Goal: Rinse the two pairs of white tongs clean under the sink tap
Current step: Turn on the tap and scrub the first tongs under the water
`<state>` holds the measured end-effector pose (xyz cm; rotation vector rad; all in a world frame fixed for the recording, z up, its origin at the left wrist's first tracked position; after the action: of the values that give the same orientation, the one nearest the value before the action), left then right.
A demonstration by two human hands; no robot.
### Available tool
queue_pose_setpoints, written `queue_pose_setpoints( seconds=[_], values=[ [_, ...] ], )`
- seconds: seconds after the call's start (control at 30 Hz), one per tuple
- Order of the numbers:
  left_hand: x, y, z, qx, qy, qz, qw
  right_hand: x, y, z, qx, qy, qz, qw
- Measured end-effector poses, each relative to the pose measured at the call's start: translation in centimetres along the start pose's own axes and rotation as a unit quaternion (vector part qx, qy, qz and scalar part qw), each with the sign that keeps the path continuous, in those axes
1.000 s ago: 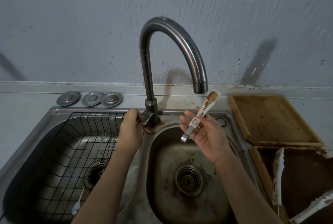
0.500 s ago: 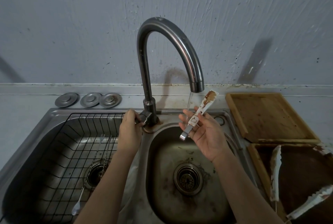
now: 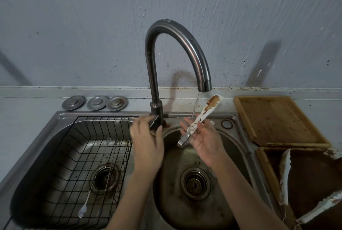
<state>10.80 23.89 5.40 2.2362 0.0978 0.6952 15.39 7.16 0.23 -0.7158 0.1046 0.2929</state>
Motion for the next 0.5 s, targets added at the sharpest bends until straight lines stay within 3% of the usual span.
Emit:
queue_pose_setpoints(
  seconds=[0.17,0.3,0.43,0.5],
  values=[
    [-2.0,0.7,4.9,-0.084,-0.205,-0.068,0.973,0.5,2.5,1.4,0.021,0.014,0.019,1.000],
    [-2.0,0.5,5.0,-0.073,-0.226,-0.070,0.969,-0.1,2.4,1.8,-0.069,0.009,-0.031,0.997],
    [-3.0,1.1,6.4,-0.065,-0.307,-0.091,0.945,-0.6,0.9,0.1,-0.193,0.096,-0.079,0.973],
    [-3.5,1.0,6.8,-0.067,-0.313,-0.123,0.939,-0.3,0.6,-0.4,-0.231,0.108,-0.076,0.964]
  ],
)
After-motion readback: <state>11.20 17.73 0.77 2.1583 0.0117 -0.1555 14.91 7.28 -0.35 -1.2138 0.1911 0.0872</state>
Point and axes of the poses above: each hand's wrist, its own x-axis towards the middle knuckle, its own z-axis out of the palm, y = z × x, the point moved 9 cm from there along x, towards the middle knuckle, and after that the axes turned 4 degrees about -y, right-handed, at the moved point
